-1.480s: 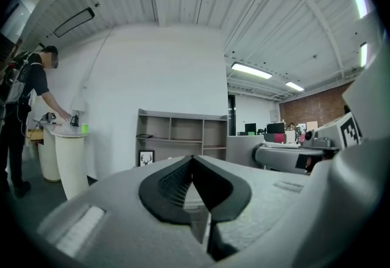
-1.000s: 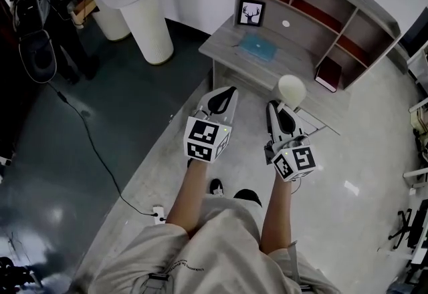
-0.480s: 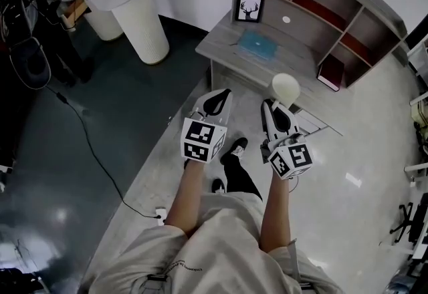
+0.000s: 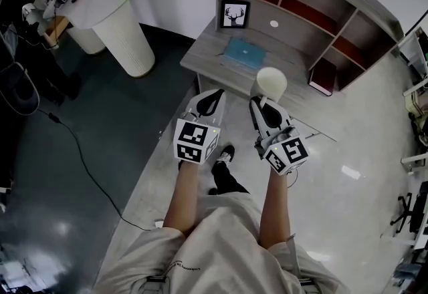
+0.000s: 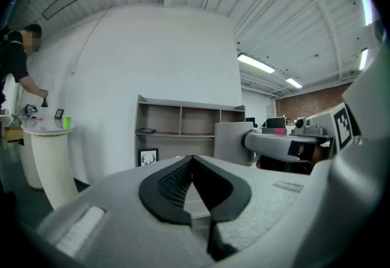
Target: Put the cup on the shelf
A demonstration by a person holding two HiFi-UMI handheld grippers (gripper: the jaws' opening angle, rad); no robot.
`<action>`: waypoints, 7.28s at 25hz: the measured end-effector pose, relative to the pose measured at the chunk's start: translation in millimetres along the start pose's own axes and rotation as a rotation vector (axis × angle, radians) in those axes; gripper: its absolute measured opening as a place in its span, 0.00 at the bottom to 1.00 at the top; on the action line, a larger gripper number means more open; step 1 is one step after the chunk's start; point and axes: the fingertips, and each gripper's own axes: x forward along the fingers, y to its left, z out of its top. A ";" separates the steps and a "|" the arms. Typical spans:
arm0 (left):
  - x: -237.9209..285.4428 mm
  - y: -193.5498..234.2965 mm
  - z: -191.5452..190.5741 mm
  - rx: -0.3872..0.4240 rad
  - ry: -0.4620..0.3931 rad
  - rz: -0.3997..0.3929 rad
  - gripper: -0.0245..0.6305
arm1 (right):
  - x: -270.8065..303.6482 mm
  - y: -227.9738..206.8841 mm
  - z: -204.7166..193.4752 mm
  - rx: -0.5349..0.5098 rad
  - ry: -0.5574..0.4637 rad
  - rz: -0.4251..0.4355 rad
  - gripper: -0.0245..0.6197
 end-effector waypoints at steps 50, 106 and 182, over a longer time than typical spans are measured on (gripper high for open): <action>282.5 177.2 49.6 -0.010 0.017 -0.026 0.05 | 234.3 -229.7 4.8 0.037 -0.044 0.011 0.08; 489.1 220.8 135.1 0.112 -0.083 -0.502 0.05 | 408.4 -410.4 -37.4 0.061 0.074 -0.429 0.08; 366.8 160.7 58.7 0.011 0.081 -0.328 0.05 | 235.0 -319.8 -32.7 0.110 0.163 -0.459 0.09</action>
